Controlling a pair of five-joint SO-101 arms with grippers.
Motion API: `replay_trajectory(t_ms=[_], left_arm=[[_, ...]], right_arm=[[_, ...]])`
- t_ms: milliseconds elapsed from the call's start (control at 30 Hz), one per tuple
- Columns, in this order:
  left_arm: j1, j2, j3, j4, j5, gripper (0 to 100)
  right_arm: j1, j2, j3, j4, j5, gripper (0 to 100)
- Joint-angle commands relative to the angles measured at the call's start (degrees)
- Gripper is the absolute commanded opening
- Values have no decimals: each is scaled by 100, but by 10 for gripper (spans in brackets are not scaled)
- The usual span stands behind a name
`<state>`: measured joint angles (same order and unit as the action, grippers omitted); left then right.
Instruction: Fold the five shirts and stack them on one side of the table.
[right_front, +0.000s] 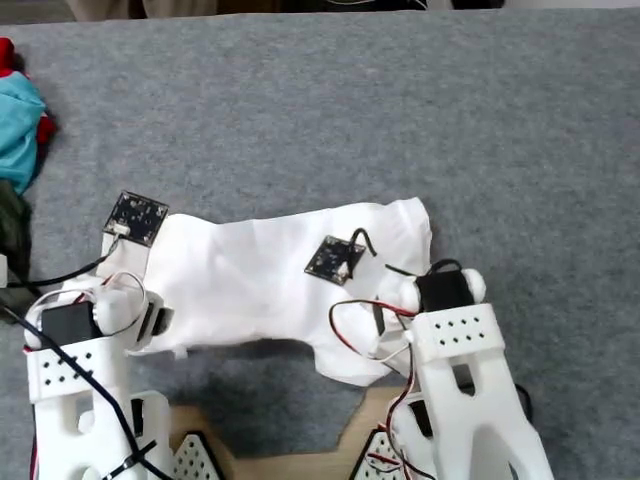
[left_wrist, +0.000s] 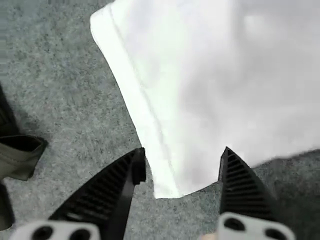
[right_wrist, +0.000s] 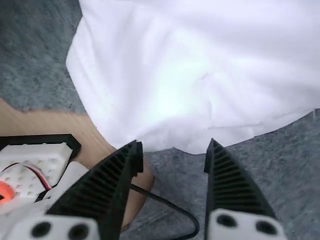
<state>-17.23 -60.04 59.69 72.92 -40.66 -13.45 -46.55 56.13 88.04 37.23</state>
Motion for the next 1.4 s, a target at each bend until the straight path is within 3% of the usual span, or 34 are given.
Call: replay_trajectory(t_ms=[0,133,233,333,400,467,567,767,1000,1233,1367], left_arm=[[-26,-75,-659,53,-53,250],[-18,-22,-1275,26,-9,250],[132,-4,-1530,-149,237,250],[492,215,-1398,-651,782,210],[844,549,-1275,-1029,1055,112],[1055,963,-1248,-1389,1345,8],[1143,1613,-1257,-2004,2031,57],[1152,2897,-1284,-3130,3007,20],[1116,4549,-1987,-3226,3138,19],[949,6519,-3191,-3182,3147,19],[826,7345,-4070,-2576,3147,19]], right_arm=[[-31,-110,-919,484,44,223],[-13,-101,-1974,897,44,221],[224,-66,-2536,642,9,220],[435,110,-2554,-202,0,136],[470,391,-2413,-958,-141,23],[470,743,-2325,-1547,-422,22],[426,1385,-2343,-2286,-809,3],[426,3002,-2369,-3701,-1371,5],[514,4945,-3187,-4334,-1776,5],[831,6290,-4391,-4053,-1758,5],[1077,6747,-4919,-3727,-1732,5]])
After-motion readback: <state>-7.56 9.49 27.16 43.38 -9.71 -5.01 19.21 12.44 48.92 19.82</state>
